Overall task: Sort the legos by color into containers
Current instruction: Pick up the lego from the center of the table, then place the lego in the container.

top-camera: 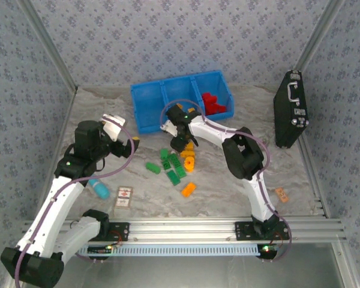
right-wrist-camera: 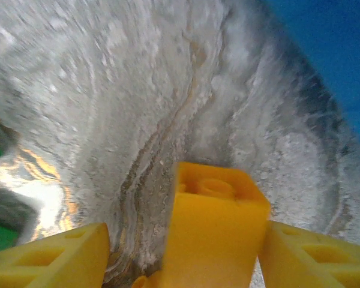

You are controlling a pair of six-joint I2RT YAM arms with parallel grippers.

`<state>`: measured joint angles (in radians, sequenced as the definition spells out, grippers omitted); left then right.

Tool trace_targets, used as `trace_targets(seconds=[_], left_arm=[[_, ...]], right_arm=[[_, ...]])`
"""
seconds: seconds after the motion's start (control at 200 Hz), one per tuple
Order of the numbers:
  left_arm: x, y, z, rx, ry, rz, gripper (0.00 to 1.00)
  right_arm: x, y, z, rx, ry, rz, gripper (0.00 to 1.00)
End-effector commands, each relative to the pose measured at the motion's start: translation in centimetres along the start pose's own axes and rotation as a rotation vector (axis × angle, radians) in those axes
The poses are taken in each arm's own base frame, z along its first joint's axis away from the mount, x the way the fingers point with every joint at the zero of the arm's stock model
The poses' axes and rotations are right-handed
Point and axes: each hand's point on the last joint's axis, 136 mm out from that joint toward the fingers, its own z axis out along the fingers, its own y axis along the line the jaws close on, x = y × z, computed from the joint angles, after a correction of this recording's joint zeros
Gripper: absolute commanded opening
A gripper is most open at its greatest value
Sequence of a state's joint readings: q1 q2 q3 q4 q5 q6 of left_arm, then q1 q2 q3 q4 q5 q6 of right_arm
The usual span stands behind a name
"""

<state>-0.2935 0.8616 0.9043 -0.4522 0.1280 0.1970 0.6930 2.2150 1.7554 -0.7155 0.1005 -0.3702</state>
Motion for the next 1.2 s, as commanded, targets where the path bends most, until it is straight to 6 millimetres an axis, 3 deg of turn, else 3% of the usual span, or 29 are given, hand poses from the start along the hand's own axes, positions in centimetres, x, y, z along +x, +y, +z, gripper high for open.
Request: trace_targets(seconds=[0.0, 0.175, 0.45, 0.605, 0.8, 0.91, 1.02, 1.195], left_arm=[[-1.3, 0.1, -0.4, 0.007, -0.029, -0.005, 1.0], [-1.2, 0.3, -0.2, 0.006, -0.022, -0.008, 1.0], [-1.1, 0.3, 0.0, 0.01, -0.013, -0.012, 1.0], [-1.0, 0.3, 0.1, 0.01, -0.011, -0.014, 1.0], [-1.0, 0.3, -0.1, 0.01, -0.015, -0.015, 1.0], [-1.0, 0.4, -0.1, 0.008, -0.014, -0.012, 1.0], [-0.9, 0.4, 0.0, 0.005, -0.01, -0.011, 1.0], [-0.7, 0.7, 0.1, -0.003, -0.003, -0.009, 1.0]], right_arm=[[2.1, 0.2, 2.0, -0.007, 0.094, 0.005, 0.67], [2.1, -0.3, 2.3, 0.003, 0.097, 0.007, 0.66], [2.2, -0.6, 2.5, 0.002, 0.091, 0.029, 0.46], [1.2, -0.4, 0.2, -0.09, 0.005, 0.098, 0.37], [-1.4, -4.6, -6.6, -0.108, -0.217, 0.229, 0.33], [-2.7, -7.7, -9.0, -0.052, -0.295, 0.303, 0.32], [-4.2, -10.2, -10.0, -0.021, -0.356, 0.359, 0.31], [-6.7, -13.5, -9.1, 0.057, -0.385, 0.433, 0.31]])
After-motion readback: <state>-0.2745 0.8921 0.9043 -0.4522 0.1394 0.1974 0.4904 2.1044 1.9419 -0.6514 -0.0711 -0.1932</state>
